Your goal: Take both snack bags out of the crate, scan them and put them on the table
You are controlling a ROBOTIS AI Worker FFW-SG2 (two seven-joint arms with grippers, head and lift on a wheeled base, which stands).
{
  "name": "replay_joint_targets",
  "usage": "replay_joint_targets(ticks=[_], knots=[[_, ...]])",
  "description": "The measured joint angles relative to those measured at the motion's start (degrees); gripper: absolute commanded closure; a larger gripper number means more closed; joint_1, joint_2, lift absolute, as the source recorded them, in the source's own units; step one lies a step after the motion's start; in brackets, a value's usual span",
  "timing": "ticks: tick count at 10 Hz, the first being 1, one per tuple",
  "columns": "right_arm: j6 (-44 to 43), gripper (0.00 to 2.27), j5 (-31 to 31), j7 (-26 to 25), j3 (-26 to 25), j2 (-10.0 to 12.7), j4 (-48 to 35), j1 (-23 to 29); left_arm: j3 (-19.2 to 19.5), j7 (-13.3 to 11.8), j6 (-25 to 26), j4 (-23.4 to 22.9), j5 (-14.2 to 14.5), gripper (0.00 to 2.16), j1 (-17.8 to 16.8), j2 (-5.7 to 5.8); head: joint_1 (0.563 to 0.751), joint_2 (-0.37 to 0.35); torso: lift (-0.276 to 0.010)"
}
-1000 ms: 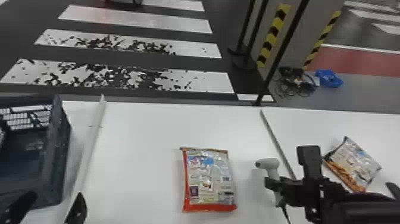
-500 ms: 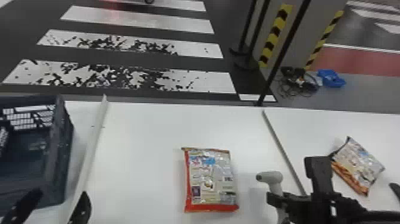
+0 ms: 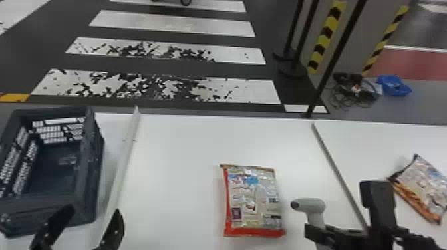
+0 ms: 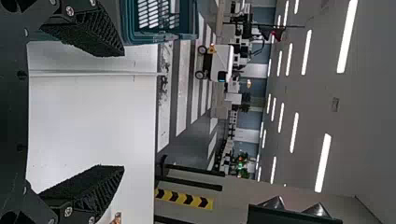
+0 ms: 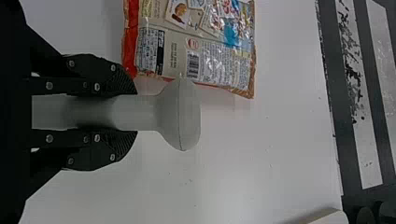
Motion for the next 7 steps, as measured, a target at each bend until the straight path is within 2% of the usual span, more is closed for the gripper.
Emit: replay_joint_targets(ticks=[7], knots=[[3.08,2.25,-0.95,0.00,4.25,2.80,-3.87,-0.22,-0.04,0.00,0.04,0.08,0.00,0.14,-0.01,-0.05,0.695,-0.001,-0.093]])
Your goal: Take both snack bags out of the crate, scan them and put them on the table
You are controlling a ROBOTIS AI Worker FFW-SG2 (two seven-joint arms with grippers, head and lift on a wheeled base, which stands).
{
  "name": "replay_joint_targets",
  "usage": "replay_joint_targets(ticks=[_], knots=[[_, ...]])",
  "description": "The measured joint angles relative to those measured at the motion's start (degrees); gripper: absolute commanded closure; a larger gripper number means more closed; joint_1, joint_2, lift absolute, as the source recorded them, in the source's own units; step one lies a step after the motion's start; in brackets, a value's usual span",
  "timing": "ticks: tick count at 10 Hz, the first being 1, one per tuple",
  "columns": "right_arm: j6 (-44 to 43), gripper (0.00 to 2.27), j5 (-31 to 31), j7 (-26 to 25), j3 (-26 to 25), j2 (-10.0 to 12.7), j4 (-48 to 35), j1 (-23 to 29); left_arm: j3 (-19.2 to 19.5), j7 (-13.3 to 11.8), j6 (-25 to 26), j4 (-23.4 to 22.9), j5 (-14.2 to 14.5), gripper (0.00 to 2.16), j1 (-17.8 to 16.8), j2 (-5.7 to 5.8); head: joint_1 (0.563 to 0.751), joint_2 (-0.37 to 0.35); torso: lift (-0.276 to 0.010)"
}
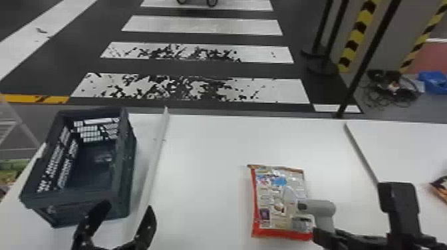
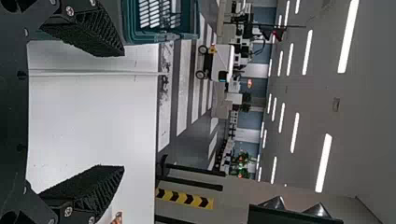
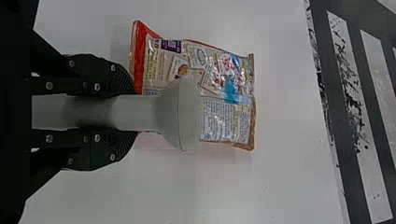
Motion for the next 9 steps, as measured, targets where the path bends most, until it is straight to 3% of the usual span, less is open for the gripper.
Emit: replay_joint_targets(ticks=[9], knots=[[-1.76,2.25,0.26,-0.49,1.08,0.33,4.41,-2.87,0.26,0.09,-0.13,0.34,-0.01,0.14,0.18,-0.06,0.695,0.018,-0.093]])
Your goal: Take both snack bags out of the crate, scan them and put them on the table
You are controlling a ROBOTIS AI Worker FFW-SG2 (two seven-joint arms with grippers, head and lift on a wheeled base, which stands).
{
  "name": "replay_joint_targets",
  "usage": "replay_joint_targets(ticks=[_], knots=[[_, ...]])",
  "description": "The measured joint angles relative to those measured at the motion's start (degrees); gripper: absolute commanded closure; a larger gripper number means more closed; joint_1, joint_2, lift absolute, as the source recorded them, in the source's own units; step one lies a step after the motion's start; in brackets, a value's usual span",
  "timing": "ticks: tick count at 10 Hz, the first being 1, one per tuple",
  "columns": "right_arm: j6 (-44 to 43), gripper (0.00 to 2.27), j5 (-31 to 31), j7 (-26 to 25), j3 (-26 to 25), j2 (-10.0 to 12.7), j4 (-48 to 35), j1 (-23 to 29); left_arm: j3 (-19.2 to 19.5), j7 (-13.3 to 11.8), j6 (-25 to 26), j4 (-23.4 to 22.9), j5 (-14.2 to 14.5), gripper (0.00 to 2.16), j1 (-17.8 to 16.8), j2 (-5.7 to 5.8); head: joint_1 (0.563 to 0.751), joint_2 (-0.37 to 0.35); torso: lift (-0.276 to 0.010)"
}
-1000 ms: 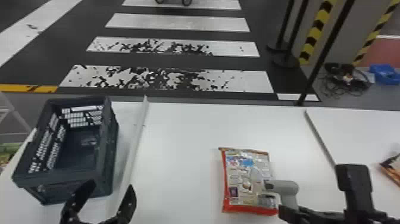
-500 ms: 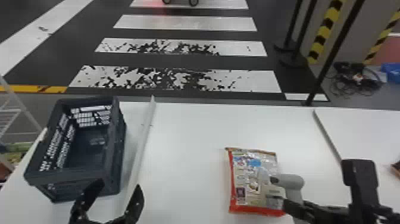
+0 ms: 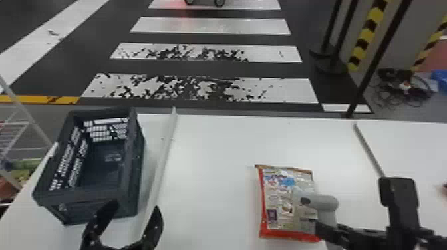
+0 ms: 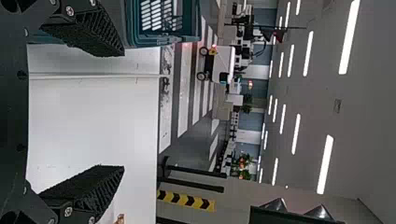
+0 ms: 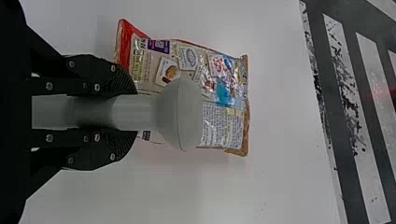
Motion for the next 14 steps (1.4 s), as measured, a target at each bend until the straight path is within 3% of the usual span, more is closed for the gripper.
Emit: replay_joint_targets(ticks=[4,9,14], knots=[[-1.41,2.25,-0.06,-0.25,-2.05,-0.89,1.07,-0.56,0.00,0.00,0.13,0.06,-0.06,0.14,-0.13,-0.14,0.695,-0.020,-0.093],[-9.73,2.25,-0.08,-1.46,-7.38,-4.91,10.32,-4.20,0.03,-0.02,0.13,0.19,-0.08,0.14,0.00,-0.32,0.695,-0.140,-0.093],[-14.81,2.25,2.29,-1.62,-7.44,-8.67,20.34,-7.70,0.27,0.00,0.12,0.10,-0.08,0.14,0.22,-0.33,0.695,-0.215,-0.093]])
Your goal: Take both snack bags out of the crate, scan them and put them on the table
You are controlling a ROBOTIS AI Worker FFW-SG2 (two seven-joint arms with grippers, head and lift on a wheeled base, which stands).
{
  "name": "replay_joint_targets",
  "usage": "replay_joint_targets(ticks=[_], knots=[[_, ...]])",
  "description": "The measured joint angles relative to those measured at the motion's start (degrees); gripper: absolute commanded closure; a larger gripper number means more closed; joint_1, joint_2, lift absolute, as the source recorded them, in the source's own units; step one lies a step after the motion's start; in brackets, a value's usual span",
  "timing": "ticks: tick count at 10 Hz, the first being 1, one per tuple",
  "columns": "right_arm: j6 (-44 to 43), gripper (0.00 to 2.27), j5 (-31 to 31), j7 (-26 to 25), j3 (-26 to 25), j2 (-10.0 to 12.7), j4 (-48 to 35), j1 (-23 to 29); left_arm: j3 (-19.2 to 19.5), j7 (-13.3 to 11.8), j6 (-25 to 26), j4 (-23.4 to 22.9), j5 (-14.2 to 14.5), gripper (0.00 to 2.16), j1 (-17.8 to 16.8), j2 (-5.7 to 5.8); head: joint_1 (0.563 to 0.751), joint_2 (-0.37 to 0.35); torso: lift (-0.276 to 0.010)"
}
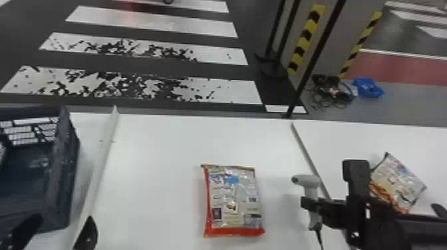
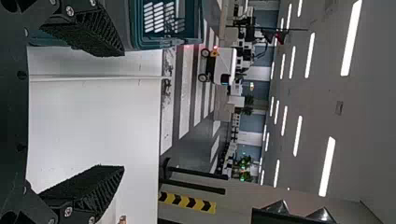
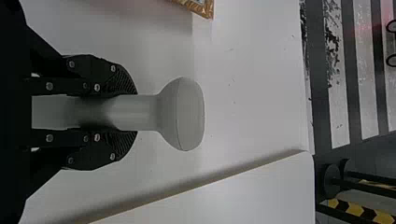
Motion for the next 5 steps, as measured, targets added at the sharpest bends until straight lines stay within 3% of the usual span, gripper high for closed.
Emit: replay_joint_targets(ticks=[5], knots=[[-4.04,2.25,0.40,-0.29,1.19,-0.55,5.53,-1.68,0.16,0.00,0.00,0.17,0.06,0.14,-0.05,0.00,0.695,-0.217,-0.093]])
